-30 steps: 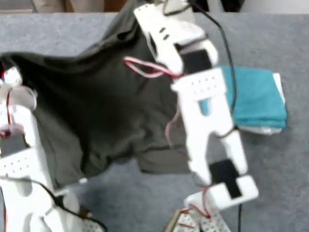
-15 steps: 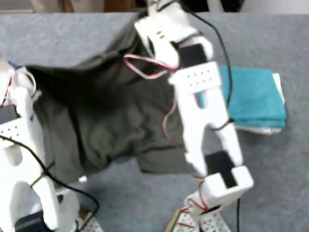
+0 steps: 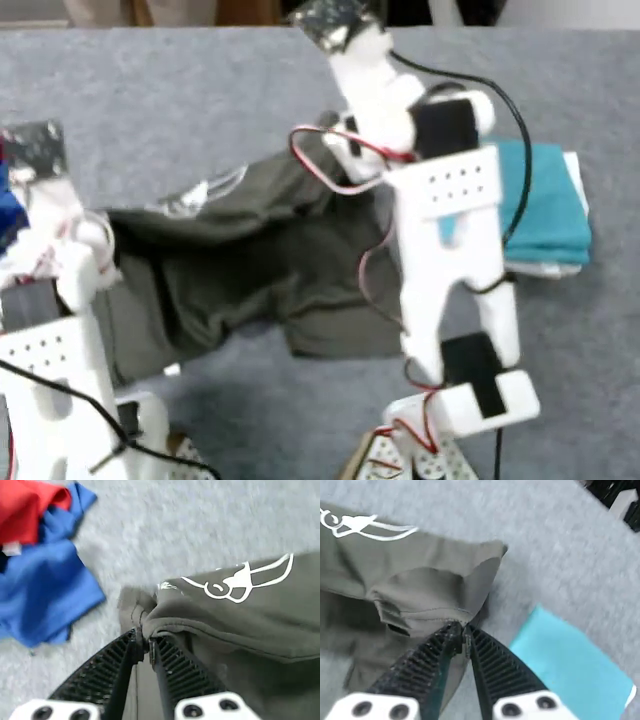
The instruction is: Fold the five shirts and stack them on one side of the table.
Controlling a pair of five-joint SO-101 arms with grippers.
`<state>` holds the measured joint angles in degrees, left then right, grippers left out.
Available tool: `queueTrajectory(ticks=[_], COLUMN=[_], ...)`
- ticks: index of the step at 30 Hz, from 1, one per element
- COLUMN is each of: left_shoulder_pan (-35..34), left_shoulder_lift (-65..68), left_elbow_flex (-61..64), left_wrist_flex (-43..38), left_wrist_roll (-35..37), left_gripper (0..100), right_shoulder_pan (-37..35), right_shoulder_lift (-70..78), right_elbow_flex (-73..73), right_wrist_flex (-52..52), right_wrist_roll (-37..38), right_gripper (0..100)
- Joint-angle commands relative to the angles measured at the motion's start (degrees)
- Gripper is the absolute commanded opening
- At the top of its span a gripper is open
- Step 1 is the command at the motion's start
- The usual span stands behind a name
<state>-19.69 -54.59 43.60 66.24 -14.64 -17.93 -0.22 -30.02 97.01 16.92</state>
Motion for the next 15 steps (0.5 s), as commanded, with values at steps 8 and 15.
queueTrajectory(ticks=[8,15], left_shoulder_pan=[1.3,1.3], left_shoulder_lift=[-16.4,-22.3], left_elbow_flex=[20.0,23.6], left_wrist_flex=[2.9,5.2], left_wrist_roll=[-5.8,-7.3], left_gripper=[2,2], right_shoulder_pan=[0.0,0.3], right_shoulder_lift=[-11.9,-24.9], right_elbow_flex=[13.8,36.2], right_wrist_flex=[4.4,-1.3], right_wrist_roll=[2.4,2.4], right_gripper=[0.4,0.4])
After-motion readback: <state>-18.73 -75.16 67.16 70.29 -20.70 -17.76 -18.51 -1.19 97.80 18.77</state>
